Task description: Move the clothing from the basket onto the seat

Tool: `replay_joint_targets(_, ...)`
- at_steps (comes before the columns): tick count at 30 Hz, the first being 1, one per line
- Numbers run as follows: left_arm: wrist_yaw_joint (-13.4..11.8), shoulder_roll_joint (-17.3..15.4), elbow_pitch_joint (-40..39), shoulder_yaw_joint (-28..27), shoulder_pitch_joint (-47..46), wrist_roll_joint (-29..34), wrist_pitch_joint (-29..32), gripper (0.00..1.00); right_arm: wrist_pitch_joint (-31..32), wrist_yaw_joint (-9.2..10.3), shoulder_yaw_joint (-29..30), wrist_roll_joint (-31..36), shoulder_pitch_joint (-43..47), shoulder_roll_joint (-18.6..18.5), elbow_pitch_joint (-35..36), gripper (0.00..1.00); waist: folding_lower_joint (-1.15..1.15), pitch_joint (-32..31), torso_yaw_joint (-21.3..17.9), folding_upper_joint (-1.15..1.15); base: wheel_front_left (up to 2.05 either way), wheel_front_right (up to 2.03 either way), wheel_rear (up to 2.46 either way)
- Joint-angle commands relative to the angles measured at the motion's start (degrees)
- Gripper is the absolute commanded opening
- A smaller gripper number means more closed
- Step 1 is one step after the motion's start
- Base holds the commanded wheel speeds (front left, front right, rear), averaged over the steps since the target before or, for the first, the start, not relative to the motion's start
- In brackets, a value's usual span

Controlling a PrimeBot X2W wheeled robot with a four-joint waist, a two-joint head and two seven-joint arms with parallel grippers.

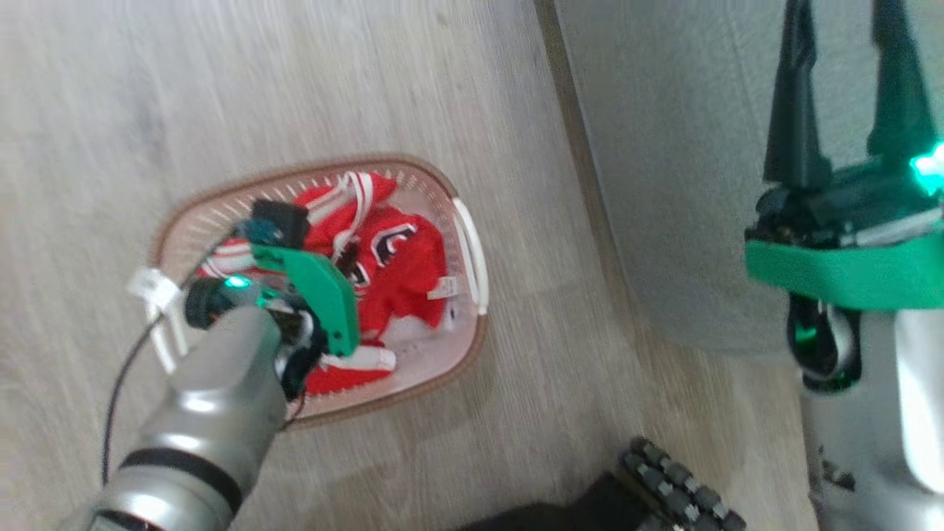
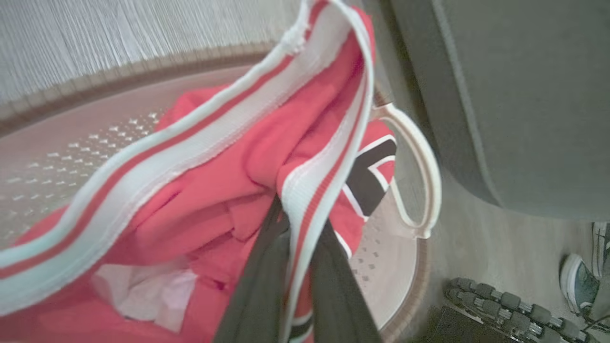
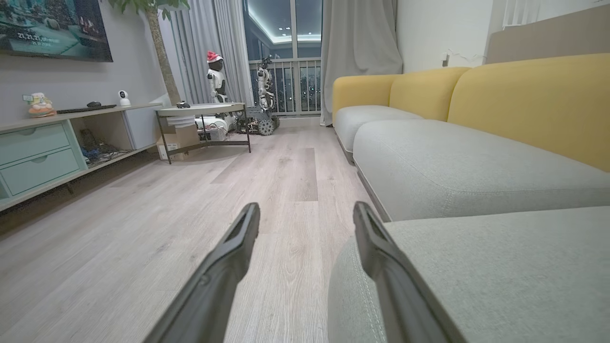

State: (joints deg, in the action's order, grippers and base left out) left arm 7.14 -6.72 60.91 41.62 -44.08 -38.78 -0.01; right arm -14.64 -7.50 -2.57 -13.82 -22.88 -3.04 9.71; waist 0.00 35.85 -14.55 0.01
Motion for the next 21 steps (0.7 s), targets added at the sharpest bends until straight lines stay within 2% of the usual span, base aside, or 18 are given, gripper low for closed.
replay_joint_targets(1, 0.4, -0.7, -1.7, -0.4, 1.1, -0.7, -1.3, 0.0, -0.4, 0.01, -0.8, 0.5, 2.2, 0.2, 1.3, 1.0, 0.0, -5.5, 2.8, -0.01, 0.0, 0.0, 0.0)
replay_joint_targets(10, 0.4, -1.6, -8.7, 3.8, 5.5, -6.9, -6.9, 0.0, -0.4, 0.01, -1.0, 0.7, 6.8, -1.6, -1.4, 1.0, 0.0, -17.5, 7.6, -0.01, 0.0, 0.0, 0.0)
replay_joint_targets(21, 0.3, -4.5, -20.5, 4.8, 7.6, -10.7, -10.2, 0.0, -0.4, 0.01, -1.6, -0.8, 15.0, -2.2, -4.2, 1.0, 0.0, -29.4, 11.5, -0.01, 0.0, 0.0, 0.0)
